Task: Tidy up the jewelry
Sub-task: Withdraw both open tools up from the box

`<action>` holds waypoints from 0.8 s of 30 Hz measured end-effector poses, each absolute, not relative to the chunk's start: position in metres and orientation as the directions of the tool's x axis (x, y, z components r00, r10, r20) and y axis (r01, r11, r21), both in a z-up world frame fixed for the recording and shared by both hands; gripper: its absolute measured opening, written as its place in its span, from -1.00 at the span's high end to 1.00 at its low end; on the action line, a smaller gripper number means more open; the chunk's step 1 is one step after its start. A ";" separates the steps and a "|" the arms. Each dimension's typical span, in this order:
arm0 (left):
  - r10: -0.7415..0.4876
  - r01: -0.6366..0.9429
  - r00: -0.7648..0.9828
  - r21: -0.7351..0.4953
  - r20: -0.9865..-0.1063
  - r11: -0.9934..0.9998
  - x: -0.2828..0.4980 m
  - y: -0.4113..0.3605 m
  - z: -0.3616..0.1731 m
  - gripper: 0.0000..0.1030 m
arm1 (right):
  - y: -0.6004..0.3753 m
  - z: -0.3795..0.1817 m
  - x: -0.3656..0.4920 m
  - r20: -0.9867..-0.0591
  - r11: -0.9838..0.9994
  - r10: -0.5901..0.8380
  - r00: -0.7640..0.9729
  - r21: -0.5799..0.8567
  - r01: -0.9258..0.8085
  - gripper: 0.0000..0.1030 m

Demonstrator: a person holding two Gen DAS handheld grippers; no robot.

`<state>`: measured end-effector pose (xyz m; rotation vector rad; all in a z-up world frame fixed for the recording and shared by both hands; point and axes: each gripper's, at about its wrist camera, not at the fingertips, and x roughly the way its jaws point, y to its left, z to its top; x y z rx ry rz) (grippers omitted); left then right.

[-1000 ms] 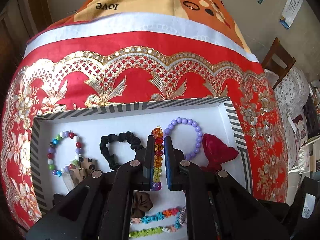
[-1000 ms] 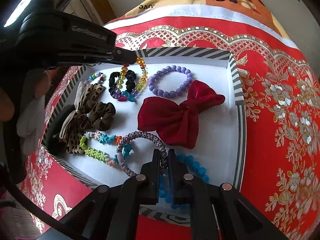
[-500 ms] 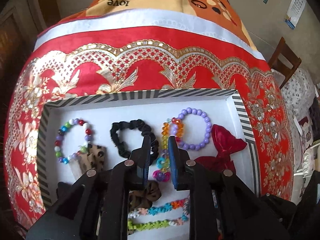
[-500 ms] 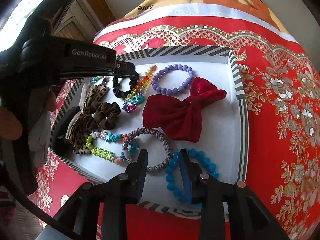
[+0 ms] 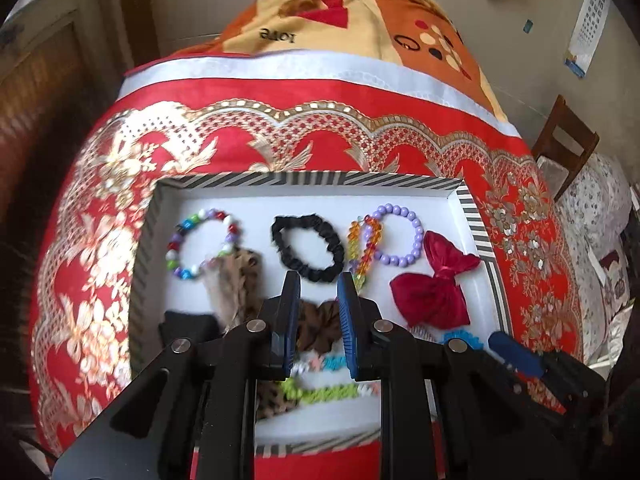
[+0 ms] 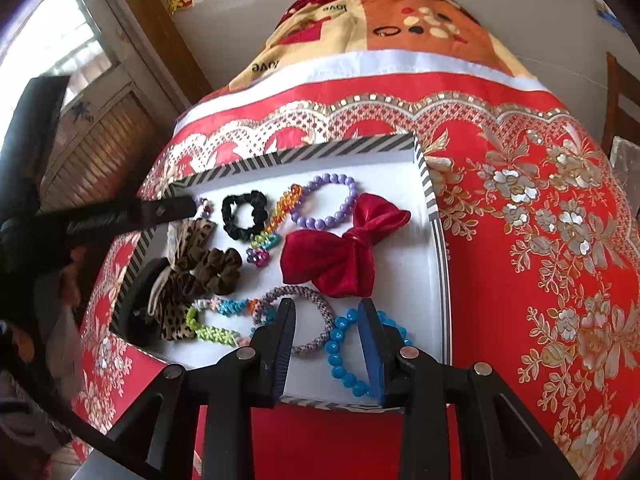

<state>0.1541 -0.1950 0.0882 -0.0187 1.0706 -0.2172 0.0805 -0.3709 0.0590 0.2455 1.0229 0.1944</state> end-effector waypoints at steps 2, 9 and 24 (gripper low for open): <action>-0.168 0.153 0.474 -0.107 -0.864 0.982 0.144 -0.188 0.091 0.65 | -0.367 0.063 0.078 -0.812 0.959 0.259 0.523 0.280 -0.041 0.40; -0.121 0.116 0.527 -0.070 -0.841 0.991 0.110 -0.168 0.101 0.65 | -0.355 0.073 0.066 -0.796 0.964 0.237 0.556 0.262 -0.036 0.24; -0.060 0.106 0.637 0.011 -0.768 0.994 0.045 -0.148 0.132 0.65 | -0.330 0.106 0.036 -0.748 0.972 0.195 0.635 0.233 -0.023 0.17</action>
